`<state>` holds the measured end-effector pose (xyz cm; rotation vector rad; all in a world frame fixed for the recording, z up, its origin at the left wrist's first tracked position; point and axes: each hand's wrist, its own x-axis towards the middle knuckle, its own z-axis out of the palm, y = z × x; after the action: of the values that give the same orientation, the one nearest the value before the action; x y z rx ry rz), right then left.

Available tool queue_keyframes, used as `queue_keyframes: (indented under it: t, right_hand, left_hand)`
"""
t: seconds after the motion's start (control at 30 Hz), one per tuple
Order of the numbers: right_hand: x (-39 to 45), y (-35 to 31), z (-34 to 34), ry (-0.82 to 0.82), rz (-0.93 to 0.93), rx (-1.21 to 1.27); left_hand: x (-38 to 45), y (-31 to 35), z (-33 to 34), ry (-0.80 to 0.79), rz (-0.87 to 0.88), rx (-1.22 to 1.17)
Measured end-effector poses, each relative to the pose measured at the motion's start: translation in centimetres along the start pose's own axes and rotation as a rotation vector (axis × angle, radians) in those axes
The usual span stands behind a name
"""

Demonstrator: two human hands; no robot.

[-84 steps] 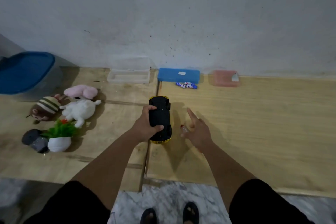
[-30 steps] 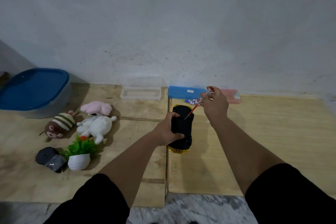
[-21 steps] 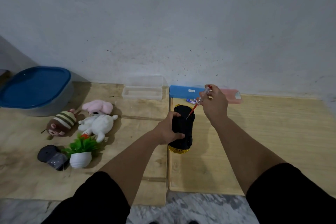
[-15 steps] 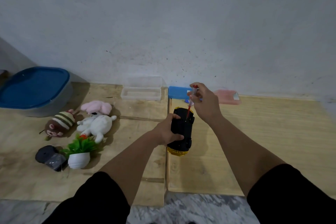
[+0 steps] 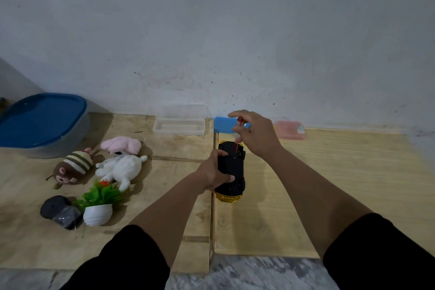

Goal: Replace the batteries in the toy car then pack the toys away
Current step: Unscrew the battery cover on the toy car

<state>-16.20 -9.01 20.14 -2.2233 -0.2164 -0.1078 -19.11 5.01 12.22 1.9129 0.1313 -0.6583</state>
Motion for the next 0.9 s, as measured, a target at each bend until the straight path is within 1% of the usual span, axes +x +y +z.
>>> queue_keyframes:
  t: [0.13, 0.3, 0.5, 0.7, 0.8, 0.9]
  right_hand:
    - [0.3, 0.0, -0.6, -0.03, 0.02, -0.024]
    - [0.9, -0.4, -0.7, 0.046, 0.059, 0.078]
    - [1.1, -0.5, -0.9, 0.032, -0.008, -0.072]
    - [1.7, -0.9, -0.9, 0.048, -0.003, -0.078]
    - [1.6, -1.0, -1.0, 0.031, -0.008, -0.064]
    - [1.6, -0.9, -1.0, 0.021, -0.042, -0.125]
  left_hand:
    - [0.1, 0.1, -0.1, -0.006, -0.004, -0.016]
    - [0.0, 0.6, -0.3, -0.008, -0.002, -0.031]
    - [0.2, 0.6, -0.7, 0.001, -0.003, -0.04]
    - [0.3, 0.8, -1.0, 0.002, -0.007, -0.026]
    - [0.3, 0.8, -0.9, 0.009, -0.006, -0.034]
    - [0.4, 0.8, -1.0, 0.015, -0.007, -0.036]
